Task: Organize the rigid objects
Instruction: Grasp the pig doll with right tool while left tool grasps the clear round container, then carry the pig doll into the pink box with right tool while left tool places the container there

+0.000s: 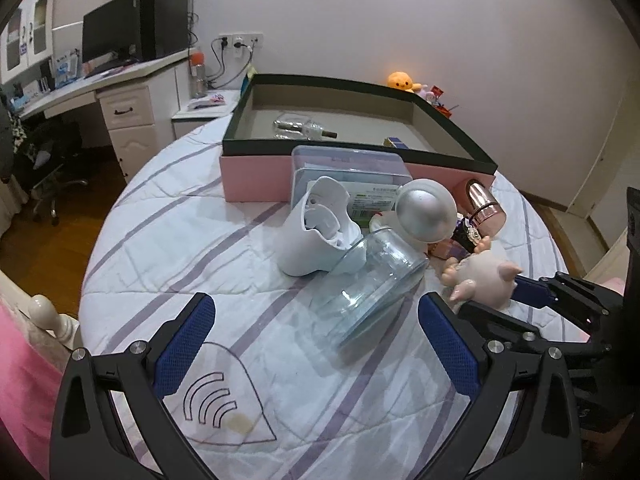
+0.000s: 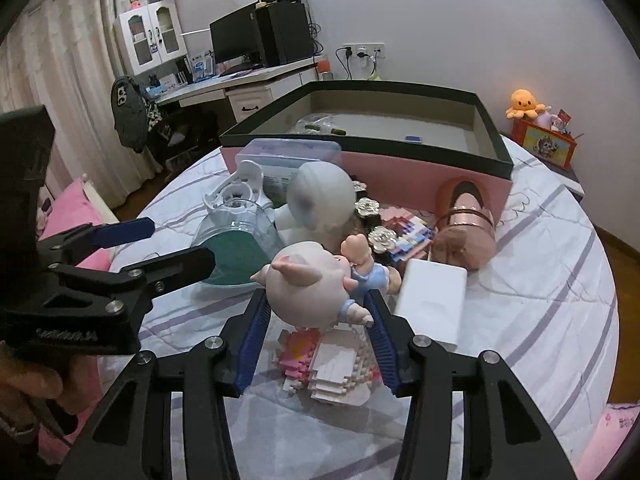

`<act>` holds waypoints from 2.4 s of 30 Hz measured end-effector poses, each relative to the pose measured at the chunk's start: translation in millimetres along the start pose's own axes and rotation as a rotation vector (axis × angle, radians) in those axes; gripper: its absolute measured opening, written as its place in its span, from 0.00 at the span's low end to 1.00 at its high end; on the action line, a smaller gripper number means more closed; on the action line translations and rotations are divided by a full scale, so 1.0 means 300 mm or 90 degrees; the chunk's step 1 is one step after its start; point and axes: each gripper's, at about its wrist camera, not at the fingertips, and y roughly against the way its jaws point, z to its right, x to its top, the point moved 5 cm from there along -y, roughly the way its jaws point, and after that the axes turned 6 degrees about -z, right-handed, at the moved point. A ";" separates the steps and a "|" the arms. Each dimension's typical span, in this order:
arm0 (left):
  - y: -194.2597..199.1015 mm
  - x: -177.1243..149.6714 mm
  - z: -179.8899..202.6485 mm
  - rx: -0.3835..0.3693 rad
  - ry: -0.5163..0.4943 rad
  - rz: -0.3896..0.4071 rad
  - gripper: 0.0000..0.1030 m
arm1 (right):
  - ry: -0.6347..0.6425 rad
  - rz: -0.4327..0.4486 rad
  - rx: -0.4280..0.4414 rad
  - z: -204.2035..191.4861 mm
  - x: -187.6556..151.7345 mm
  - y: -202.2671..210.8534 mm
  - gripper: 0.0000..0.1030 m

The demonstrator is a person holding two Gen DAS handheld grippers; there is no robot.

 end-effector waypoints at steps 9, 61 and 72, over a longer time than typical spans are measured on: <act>-0.080 0.005 0.062 -0.005 -0.028 -0.025 0.99 | -0.014 0.016 0.035 0.008 0.004 0.026 0.46; -0.027 -0.024 0.016 -0.018 0.008 -0.018 0.37 | 0.022 0.033 0.044 -0.068 0.024 0.027 0.36; -0.039 -0.031 0.015 -0.016 0.008 -0.027 0.37 | 0.066 -0.012 -0.011 -0.094 0.024 -0.050 0.40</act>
